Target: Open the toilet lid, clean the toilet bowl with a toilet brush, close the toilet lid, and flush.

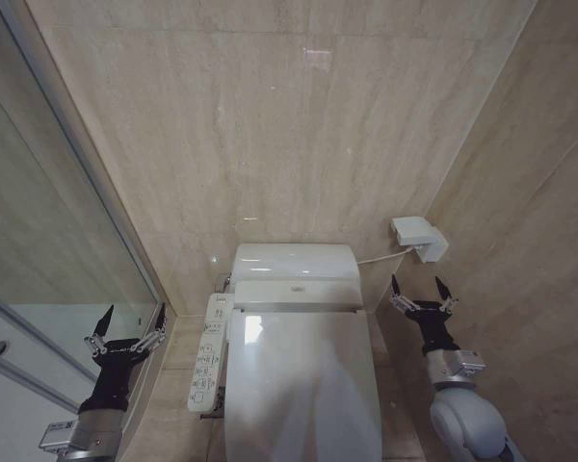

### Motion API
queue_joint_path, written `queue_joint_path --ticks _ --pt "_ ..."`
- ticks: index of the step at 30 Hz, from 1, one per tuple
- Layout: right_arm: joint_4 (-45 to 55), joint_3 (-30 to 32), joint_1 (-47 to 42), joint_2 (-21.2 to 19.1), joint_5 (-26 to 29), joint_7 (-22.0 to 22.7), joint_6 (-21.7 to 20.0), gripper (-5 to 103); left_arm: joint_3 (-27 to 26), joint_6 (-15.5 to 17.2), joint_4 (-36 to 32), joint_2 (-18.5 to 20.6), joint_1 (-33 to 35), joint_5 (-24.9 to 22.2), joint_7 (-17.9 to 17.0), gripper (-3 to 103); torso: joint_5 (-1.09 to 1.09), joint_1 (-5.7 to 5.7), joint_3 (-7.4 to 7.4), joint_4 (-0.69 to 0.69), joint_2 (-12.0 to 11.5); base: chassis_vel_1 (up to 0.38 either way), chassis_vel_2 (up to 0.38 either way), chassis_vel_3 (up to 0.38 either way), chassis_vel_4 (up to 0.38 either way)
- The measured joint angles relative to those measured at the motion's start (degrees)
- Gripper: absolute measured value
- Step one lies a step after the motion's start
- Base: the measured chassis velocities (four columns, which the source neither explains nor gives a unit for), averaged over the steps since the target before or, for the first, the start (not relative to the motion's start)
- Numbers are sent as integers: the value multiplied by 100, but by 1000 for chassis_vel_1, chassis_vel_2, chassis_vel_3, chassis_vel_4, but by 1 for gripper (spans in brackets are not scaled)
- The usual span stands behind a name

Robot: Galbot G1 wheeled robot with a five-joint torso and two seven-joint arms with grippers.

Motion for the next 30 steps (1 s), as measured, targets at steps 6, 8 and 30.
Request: queue_joint_path --ticks 6,8,30 --pt "0 0 -1 0 0 0 0 100 0 0 3 0 0 -1 0 100 -1 -4 -2 -2 1 160 -156 -190 171" --pt "0 0 -1 0 0 0 0 100 0 0 3 0 0 -1 0 100 0 -4 -2 -1 2 203 -246 -209 204" --pt "0 0 1 0 0 0 0 100 0 1 3 0 -2 -2 0 100 0 1 1 0 -1 81 -72 -73 76"
